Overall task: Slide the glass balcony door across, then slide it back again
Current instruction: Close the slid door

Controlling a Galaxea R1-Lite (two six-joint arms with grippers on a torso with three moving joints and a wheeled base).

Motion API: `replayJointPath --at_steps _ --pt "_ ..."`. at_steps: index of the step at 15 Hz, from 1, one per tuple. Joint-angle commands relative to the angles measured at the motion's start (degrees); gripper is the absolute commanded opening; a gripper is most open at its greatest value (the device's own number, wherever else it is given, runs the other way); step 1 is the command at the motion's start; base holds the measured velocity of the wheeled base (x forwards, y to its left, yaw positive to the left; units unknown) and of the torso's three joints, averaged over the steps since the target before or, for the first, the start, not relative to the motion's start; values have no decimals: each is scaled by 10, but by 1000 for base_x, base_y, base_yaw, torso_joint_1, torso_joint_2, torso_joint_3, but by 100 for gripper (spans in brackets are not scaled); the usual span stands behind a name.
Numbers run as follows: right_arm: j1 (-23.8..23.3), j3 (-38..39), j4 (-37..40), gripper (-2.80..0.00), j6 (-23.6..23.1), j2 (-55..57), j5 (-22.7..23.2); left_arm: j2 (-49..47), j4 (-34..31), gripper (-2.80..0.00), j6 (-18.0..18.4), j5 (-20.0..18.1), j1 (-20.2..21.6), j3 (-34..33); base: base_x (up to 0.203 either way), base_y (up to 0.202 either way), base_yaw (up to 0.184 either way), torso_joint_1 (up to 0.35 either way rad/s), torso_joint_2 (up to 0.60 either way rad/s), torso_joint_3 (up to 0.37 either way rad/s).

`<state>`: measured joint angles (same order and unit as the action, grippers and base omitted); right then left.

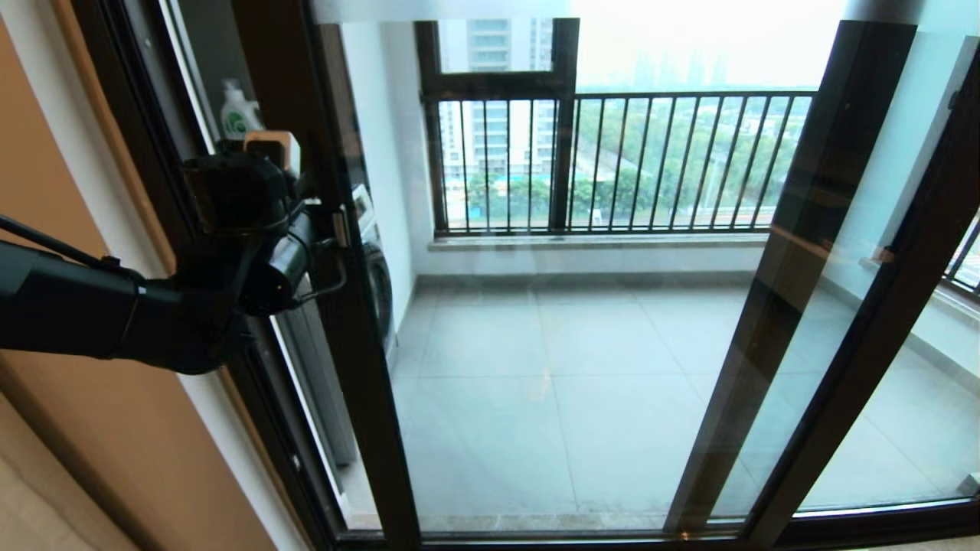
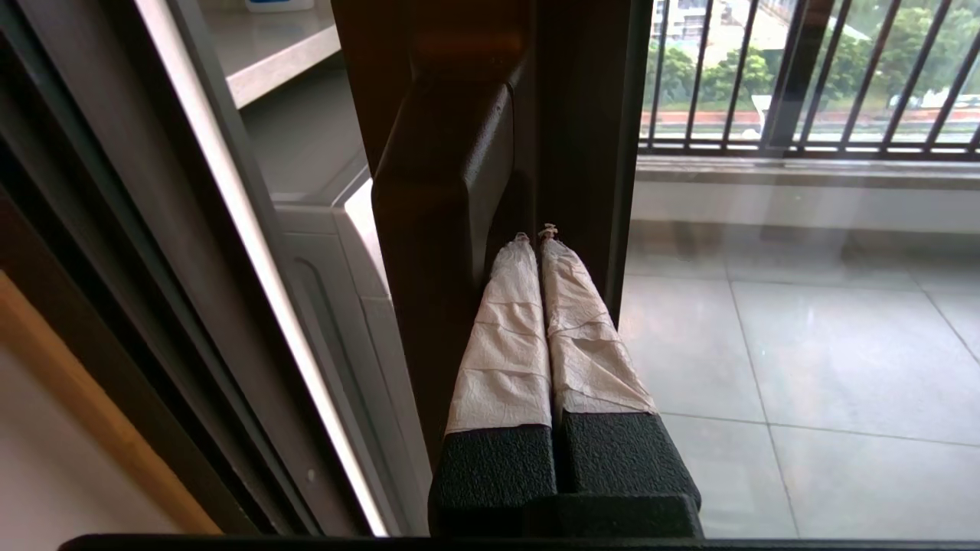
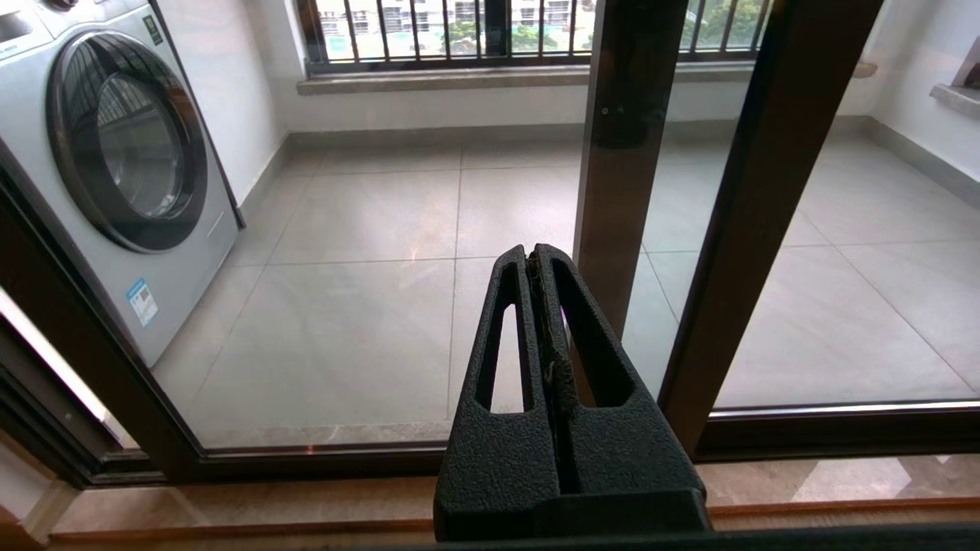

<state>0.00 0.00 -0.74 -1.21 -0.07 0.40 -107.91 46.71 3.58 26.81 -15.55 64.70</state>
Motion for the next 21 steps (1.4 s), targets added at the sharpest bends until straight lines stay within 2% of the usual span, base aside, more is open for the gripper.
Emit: replayJointPath --at_steps 1,3,7,13,17,21 --pt "0 3 0 -280 0 1 0 -2 1 -280 -1 -4 17 -8 0 0 0 0 0 0" --pt "0 3 0 -280 0 1 0 -5 1 -280 -1 -5 35 -5 0 0 0 0 0 0" --pt "0 3 0 -280 0 1 0 -1 -1 -280 -12 -32 75 -8 0 0 0 0 0 0" --pt "0 3 0 -280 0 1 0 -14 -5 -280 -10 -93 162 -7 0 0 0 0 0 0" --pt "0 3 0 -280 0 1 0 -22 -5 -280 -10 -115 195 -4 0 0 0 0 0 0" --pt "0 3 0 -280 0 1 0 -21 -3 -280 -9 -119 206 -3 0 0 0 0 0 0"
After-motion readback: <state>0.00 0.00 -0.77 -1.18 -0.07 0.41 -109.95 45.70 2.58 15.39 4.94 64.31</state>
